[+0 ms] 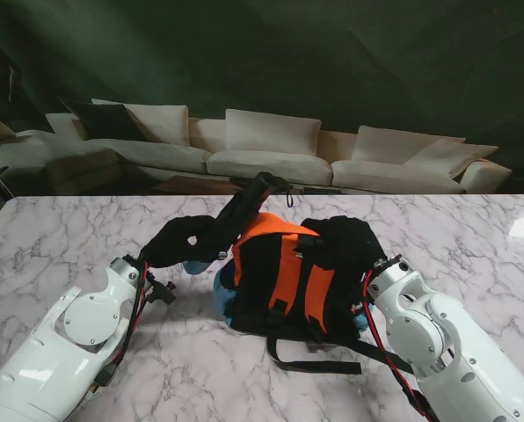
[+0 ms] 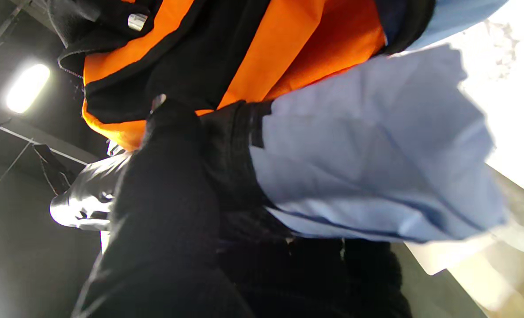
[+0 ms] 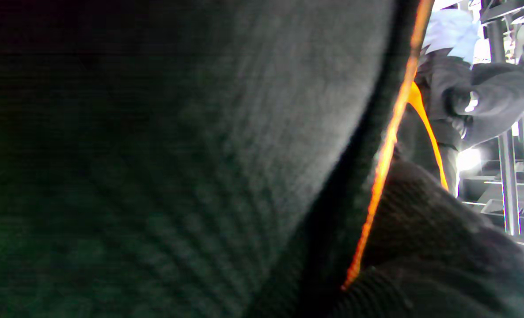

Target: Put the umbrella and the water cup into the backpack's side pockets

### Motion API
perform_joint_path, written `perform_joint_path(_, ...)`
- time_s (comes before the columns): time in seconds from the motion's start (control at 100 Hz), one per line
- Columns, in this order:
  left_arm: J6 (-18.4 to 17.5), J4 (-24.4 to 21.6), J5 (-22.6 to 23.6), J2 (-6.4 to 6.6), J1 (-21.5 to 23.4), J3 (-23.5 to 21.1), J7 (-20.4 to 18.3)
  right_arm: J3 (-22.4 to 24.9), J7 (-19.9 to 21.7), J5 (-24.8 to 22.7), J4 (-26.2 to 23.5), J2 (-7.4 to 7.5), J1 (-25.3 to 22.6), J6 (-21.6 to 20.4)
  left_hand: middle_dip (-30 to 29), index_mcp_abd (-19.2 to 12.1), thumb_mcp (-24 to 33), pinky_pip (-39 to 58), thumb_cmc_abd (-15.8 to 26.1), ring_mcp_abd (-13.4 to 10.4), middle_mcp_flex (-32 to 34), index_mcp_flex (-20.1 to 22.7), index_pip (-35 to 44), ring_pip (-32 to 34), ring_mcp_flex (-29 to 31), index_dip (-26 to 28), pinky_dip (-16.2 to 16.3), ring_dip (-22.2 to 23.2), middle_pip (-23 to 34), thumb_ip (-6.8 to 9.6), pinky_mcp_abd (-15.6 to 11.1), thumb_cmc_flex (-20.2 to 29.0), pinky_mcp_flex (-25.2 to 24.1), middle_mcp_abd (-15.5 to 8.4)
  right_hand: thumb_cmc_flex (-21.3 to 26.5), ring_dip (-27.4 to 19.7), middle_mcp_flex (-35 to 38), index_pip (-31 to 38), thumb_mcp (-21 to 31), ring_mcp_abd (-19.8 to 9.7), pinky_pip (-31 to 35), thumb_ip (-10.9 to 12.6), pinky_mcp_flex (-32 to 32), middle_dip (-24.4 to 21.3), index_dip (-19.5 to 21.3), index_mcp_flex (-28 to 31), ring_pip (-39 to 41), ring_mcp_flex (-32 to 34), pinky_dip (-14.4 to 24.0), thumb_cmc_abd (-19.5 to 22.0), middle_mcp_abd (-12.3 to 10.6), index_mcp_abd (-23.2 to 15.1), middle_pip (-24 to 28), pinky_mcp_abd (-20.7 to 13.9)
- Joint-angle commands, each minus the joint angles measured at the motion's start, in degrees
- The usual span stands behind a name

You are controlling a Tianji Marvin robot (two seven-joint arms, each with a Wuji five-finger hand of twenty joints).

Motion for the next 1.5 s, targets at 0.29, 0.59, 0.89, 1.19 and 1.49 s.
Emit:
perform_joint_path(0.29,3.2,2.0,-10.2,-1.38,-0.9,2.3,-2.8,-0.8,0.7,0.0,0.9,-0.03,0.3,0.0,-3.3,-16.1,4.5,-16.7,7.3,-5.6,5.3,7.3,6.1,-5.5,-14.3,-2.7,0.2,-0.9,-1.6,0.66,0.2,3.1,-17.5,-10.0,8.2,0.8,-0.7,2.2,4.9,-1.7,0.5,1.1,-0.2,-0.2,0.0,2.5,0.3,2.3,0.9,4.8,-1.3,-8.9,-0.7,-1.0)
perform_joint_path(0.59,5.2,4.9,-11.0,-2.28,-4.4,7.2,-2.3,-0.9,0.6,0.2,1.0,-0.08,0.3,0.2,-7.0,-16.1,4.5,-15.0,7.1,-5.4,4.6,7.7,5.6,1.4,-13.3,-5.7,4.5,6.1,-3.1,0.85,-0.5,3.4,-16.5,-10.4,8.2,0.8,-0.6,2.2,4.9,-1.6,0.5,1.1,-0.2,-0.2,0.1,2.6,0.3,2.3,0.9,4.8,-1.3,-8.9,-0.7,-1.0)
perform_joint_path(0.89,5.0,3.5,-11.9,-3.44,-5.1,8.7,1.4,-1.2,0.4,0.4,1.1,-0.13,0.5,-0.1,-12.8,-16.6,4.0,-13.7,9.3,-5.8,2.1,6.9,3.7,7.4,-11.5,-9.5,5.6,10.2,-3.6,0.66,-0.6,3.4,-15.4,-11.5,8.2,0.8,-0.6,2.2,5.0,-1.7,0.5,1.1,-0.2,-0.2,0.1,2.6,0.3,2.2,0.9,4.8,-1.3,-9.0,-0.7,-1.0)
perform_joint_path(1.19,4.0,4.9,-14.3,-2.45,-7.6,11.7,-4.5,-1.7,0.4,0.8,1.6,-0.17,0.9,-0.1,-20.5,-18.2,1.8,-17.1,19.5,-8.3,-10.6,0.3,-3.7,0.4,-16.8,-7.3,4.6,6.8,1.1,0.19,-3.5,7.1,-17.3,-14.7,8.1,0.9,-0.6,2.1,5.0,-1.7,0.4,1.1,-0.3,-0.2,0.1,2.7,0.3,2.3,0.9,4.8,-1.3,-9.1,-0.7,-1.0)
perform_joint_path(1.49,2.2,10.3,-9.5,-4.7,-11.7,16.1,2.9,-1.8,0.7,1.2,1.5,-0.16,1.1,-0.9,-18.9,-22.4,3.4,-14.9,16.8,-8.7,-11.4,4.4,-0.9,-0.1,-17.8,-7.2,6.7,7.4,2.4,0.58,-4.7,7.6,-16.9,-16.9,8.1,0.9,-0.5,2.2,5.0,-1.8,0.4,1.1,-0.3,-0.2,0.2,2.8,0.3,2.3,0.9,4.8,-1.5,-9.3,-0.8,-1.0)
